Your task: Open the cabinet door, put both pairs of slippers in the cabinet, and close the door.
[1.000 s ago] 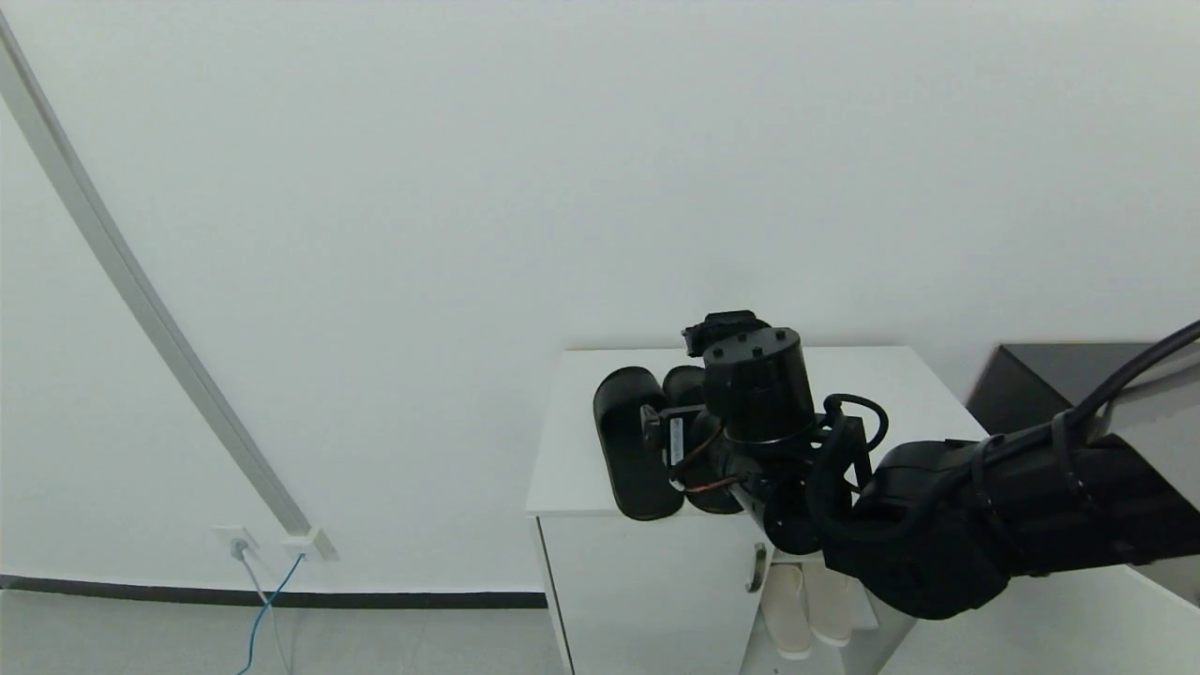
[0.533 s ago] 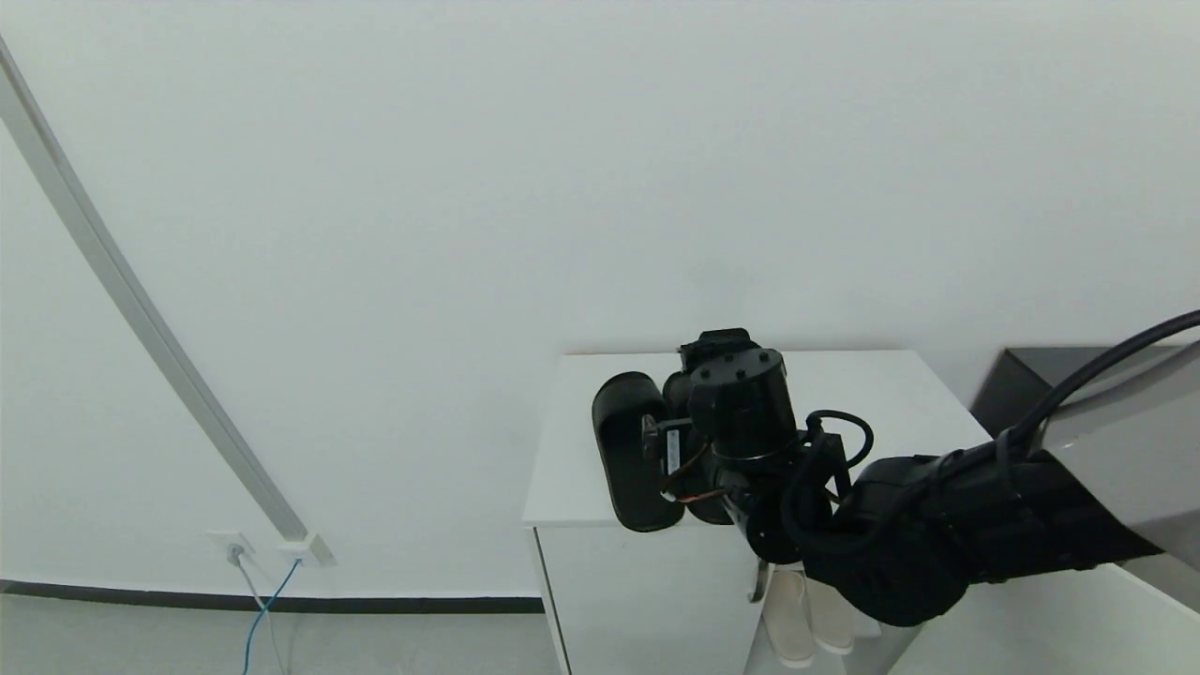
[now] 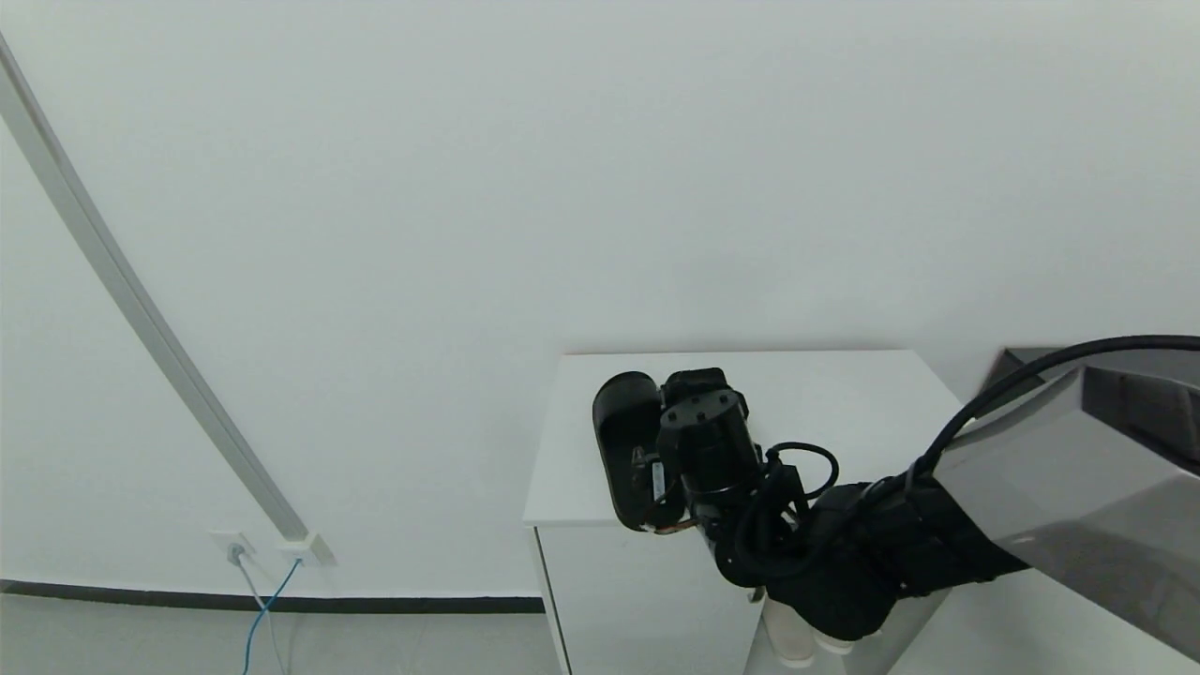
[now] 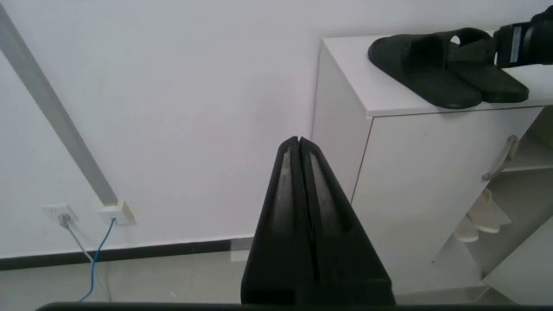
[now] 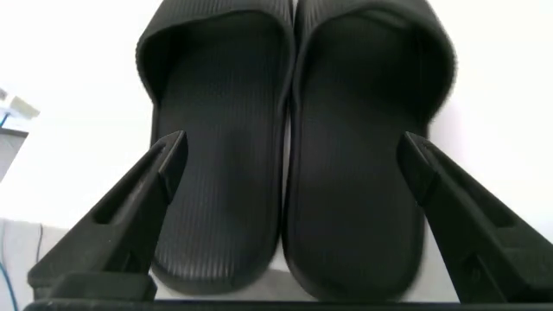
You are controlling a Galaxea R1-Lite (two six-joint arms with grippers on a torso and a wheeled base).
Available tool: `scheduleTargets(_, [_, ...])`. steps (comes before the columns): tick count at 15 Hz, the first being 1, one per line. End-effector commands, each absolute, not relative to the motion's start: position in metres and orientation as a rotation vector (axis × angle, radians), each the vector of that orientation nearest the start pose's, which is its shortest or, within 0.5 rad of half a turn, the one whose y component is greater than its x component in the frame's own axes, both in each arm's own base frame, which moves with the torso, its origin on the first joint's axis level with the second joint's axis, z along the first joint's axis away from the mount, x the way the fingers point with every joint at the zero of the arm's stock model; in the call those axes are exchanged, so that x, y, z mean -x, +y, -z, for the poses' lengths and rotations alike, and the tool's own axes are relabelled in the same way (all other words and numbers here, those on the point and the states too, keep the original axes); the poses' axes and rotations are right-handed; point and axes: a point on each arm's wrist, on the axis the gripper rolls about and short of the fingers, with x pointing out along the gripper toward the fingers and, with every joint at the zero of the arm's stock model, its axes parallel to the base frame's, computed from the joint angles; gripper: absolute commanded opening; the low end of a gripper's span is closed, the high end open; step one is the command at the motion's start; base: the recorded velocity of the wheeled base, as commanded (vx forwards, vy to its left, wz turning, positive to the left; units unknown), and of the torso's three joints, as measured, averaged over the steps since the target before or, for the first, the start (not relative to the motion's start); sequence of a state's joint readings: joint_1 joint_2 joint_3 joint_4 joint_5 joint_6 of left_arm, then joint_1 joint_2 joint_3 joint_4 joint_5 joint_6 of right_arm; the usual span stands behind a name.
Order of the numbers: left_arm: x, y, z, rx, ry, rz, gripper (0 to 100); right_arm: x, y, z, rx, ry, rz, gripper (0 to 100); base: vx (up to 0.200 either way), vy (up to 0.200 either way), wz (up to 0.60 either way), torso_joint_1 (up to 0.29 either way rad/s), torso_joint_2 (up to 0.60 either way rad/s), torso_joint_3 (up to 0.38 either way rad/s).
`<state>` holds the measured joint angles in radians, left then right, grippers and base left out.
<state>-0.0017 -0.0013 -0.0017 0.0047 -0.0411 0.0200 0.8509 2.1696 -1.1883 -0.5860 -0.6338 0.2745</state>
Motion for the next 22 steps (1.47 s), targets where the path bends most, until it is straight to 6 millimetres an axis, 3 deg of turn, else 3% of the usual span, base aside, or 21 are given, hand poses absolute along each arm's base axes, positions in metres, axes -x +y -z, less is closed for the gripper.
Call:
scheduleTargets(1, [0.023,-0.001,-0.075,-0.020,0.003,0.043,0,-0.304,0.314,-0.089,-0.004,0.319,-0.154,100,0.000,0.000,0.00,0.000,0.00,0.000])
scheduleTargets(9, [0.023,-0.001,-0.075,-0.020,0.003,0.043,0,-0.356,0.321,-0.074,-0.055,0.265,-0.093,100,0.000,0.000,0.00,0.000,0.00,0.000])
scheduleTargets(15, [0.023,-0.001,-0.075,-0.018,0.003,0.043,0,-0.372,0.324,-0.068,-0.053,0.245,-0.080,100,0.000,0.000,0.00,0.000,0.00,0.000])
scheduleTargets(16, [0.023,-0.001,-0.075,-0.018,0.003,0.041,0,-0.372,0.324,-0.068,-0.053,0.245,-0.080,0,0.000,0.000,0.00,0.000,0.00,0.000])
scheduleTargets(22, [0.023,-0.001,-0.075,-0.018,0.003,0.041,0,-0.371,0.323,-0.071,-0.056,0.241,-0.080,0,0.000,0.000,0.00,0.000,0.00,0.000])
